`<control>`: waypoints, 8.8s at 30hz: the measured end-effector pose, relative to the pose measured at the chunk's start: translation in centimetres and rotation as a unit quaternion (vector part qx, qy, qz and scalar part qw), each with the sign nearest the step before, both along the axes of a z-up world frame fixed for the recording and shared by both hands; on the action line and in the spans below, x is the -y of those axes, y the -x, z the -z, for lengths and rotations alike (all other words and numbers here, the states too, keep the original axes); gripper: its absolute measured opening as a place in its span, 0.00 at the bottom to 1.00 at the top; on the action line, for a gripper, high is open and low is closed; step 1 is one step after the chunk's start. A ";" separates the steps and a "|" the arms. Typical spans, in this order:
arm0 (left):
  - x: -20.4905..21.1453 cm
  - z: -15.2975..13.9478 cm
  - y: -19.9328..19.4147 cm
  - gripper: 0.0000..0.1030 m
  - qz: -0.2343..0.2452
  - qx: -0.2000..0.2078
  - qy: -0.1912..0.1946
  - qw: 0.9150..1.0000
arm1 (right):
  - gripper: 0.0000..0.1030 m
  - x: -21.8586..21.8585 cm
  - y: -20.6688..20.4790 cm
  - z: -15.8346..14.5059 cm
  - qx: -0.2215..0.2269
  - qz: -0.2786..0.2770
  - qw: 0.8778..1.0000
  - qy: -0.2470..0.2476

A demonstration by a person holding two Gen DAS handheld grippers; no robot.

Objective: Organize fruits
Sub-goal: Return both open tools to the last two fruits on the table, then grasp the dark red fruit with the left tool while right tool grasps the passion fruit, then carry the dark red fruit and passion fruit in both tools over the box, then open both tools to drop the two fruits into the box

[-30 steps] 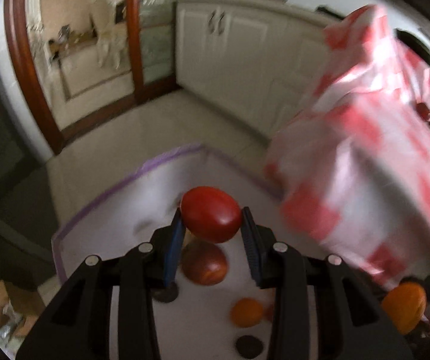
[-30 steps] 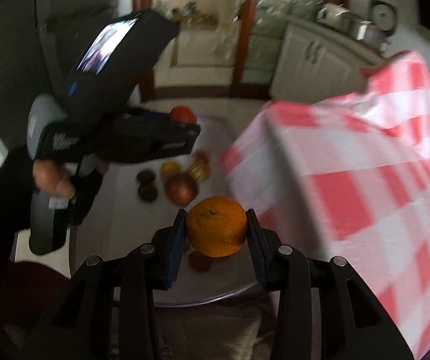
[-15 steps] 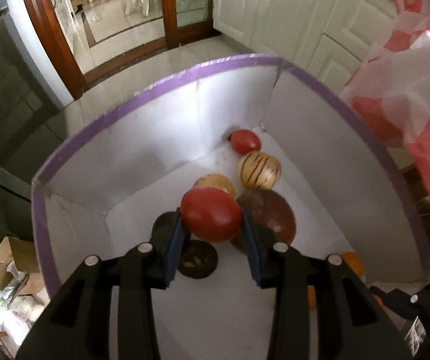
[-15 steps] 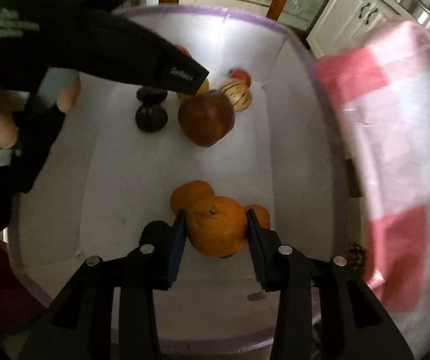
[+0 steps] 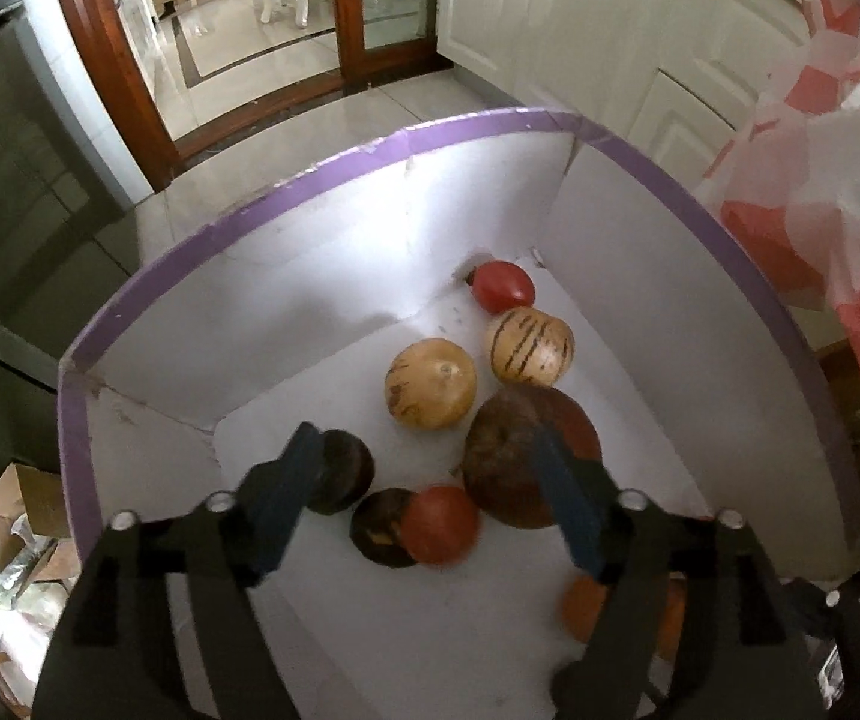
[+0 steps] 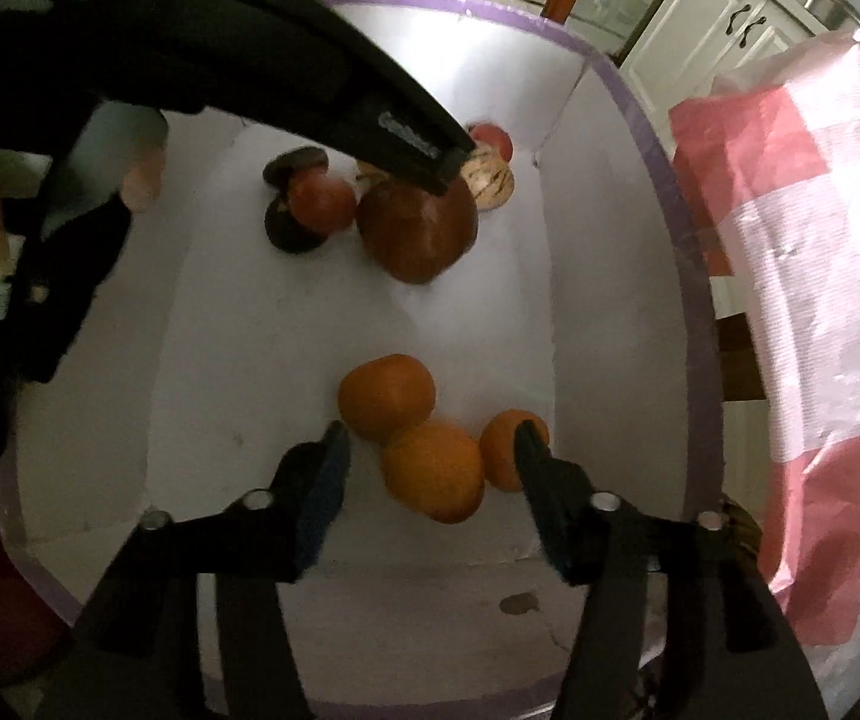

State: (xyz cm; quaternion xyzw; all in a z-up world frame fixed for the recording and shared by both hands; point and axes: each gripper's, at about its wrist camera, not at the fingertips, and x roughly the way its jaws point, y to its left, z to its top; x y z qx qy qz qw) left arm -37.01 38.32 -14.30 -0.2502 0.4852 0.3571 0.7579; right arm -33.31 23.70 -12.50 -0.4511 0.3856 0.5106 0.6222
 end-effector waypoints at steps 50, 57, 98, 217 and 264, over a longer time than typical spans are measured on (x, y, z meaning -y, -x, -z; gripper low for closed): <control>36.4 -20.2 -43.3 0.98 0.328 0.209 -0.191 0.901 | 0.84 43.7 -31.5 -18.7 0.105 0.553 0.749 -0.349; 36.4 -18.9 -49.7 0.98 0.332 0.228 -0.145 0.904 | 0.84 44.5 -39.1 -17.6 0.083 0.581 0.740 -0.329; 30.2 -17.0 -56.3 0.98 0.326 0.214 -0.077 0.918 | 0.09 36.7 -54.0 -14.1 0.054 0.605 0.747 -0.272; 9.0 -11.6 -2.3 0.61 0.120 0.153 -0.107 0.975 | 0.39 6.4 -6.9 -14.6 0.129 0.147 0.966 -0.169; 1.5 -0.1 3.9 0.62 -0.014 -0.058 0.004 0.998 | 0.48 -4.0 0.2 1.3 0.061 -0.003 0.998 -0.001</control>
